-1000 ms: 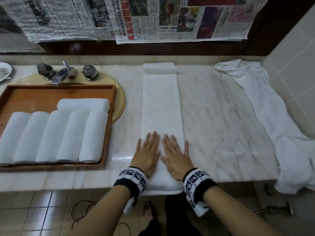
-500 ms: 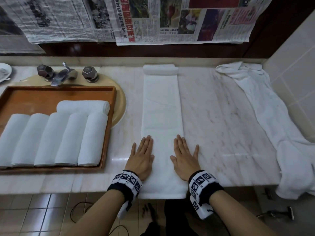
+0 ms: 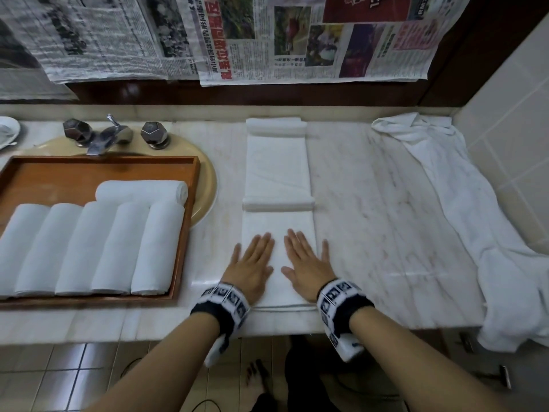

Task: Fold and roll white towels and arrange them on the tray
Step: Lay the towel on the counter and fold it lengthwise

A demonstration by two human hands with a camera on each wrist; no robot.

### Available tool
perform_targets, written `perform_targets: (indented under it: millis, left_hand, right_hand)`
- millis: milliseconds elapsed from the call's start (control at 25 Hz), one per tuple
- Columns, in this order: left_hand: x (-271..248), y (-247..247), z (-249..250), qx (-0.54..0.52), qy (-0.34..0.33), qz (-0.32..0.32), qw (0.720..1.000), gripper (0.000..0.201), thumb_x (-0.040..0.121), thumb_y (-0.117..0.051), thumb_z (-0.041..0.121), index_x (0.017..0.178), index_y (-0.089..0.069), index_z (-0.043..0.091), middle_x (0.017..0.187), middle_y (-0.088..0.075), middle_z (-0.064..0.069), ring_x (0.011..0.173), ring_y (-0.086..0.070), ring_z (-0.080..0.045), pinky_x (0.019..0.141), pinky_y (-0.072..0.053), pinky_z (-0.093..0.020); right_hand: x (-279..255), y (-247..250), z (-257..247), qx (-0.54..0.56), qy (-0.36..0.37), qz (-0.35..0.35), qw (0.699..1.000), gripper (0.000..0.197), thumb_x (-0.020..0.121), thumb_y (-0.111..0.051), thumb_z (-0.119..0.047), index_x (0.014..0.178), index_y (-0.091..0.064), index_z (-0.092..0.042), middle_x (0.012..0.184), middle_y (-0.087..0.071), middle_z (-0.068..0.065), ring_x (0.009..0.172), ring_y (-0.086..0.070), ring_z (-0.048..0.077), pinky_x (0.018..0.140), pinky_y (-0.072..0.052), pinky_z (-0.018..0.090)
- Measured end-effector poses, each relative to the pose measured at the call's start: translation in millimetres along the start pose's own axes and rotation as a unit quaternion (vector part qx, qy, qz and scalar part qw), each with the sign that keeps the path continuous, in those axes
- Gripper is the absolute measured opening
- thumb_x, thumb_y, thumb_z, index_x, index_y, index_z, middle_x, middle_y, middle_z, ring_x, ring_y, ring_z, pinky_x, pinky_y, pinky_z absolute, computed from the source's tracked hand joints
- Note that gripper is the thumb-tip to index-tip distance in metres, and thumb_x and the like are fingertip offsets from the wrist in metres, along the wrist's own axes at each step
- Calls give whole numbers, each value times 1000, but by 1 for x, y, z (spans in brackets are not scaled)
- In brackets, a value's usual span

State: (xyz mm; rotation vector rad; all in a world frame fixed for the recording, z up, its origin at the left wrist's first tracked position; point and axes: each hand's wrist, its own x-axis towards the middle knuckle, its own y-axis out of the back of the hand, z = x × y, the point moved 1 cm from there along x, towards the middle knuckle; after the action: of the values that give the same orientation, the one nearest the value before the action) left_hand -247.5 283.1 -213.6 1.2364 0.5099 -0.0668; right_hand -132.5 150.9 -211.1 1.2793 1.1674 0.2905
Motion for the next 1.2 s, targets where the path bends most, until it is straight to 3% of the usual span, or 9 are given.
perform_targets:
  millis: [80,200,400,760,840,880,960,1040,1200]
  left_hand:
    - [-20,-15,-23,-15,61,17,998,62,98,-2,47,152,17,23,157,27,7,146,21,-15,119,10,-48]
    - [-19,-10,-40,-45,170,38,984,61,103,-12,39,152,15,14,158,25,-2,146,21,-19,117,15,-50]
    - [-13,-34,17,-30,28,49,998,64,95,5,49,152,19,23,156,30,6,145,26,-14,119,10,-50]
    - [-30,-34,-14,-33,87,57,994,59,104,-11,41,153,16,25,157,26,12,145,24,-15,114,16,-57]
    - [-36,-31,-11,-22,81,73,994,58,103,-20,39,156,-4,20,163,7,7,149,11,-16,115,15,-56]
    - [-40,-29,-9,-18,75,109,991,54,102,-27,38,152,-25,18,161,-16,4,150,-4,-19,116,11,-55]
    - [-44,-20,-7,-31,86,204,975,33,96,-42,33,119,-61,18,128,-59,1,133,-42,-22,117,-12,-52]
    - [-37,-9,-7,-111,144,228,957,24,93,-50,27,107,-65,15,107,-64,-2,109,-57,-24,100,-38,-40]
    - [-24,-4,-6,-236,245,166,926,35,88,-65,23,122,-60,16,119,-58,-5,105,-58,-25,86,-45,-34]
  right_hand:
    - [-14,-17,24,22,-65,7,998,68,102,-16,-49,151,22,-21,152,36,-8,143,27,12,111,12,65]
    - [-20,-19,45,48,-179,29,982,69,100,-9,-51,147,26,-16,153,37,-1,143,30,17,108,16,67]
    - [-24,-39,-7,-5,-4,67,998,69,90,5,-58,147,25,-24,153,37,-8,141,33,11,111,13,64]
    - [-42,-49,30,-11,-63,89,994,77,82,13,-56,152,18,-24,158,27,-9,142,32,15,110,15,65]
    - [-52,-43,25,-12,-57,99,993,80,83,6,-56,155,-3,-20,161,17,-5,143,30,18,109,19,65]
    - [-56,-38,21,-7,-51,115,992,75,87,-2,-54,150,-25,-20,163,7,-2,146,24,20,108,20,65]
    - [-56,-25,13,0,-41,153,987,45,95,-25,-44,121,-53,-20,159,-15,4,149,9,22,111,14,64]
    - [-43,-11,2,23,-27,158,987,29,98,-39,-30,121,-53,-19,157,-20,4,149,0,23,114,2,63]
    - [-4,10,-28,-2,71,136,988,44,95,-47,-10,138,-44,-18,156,-24,1,143,-20,25,114,-19,50]
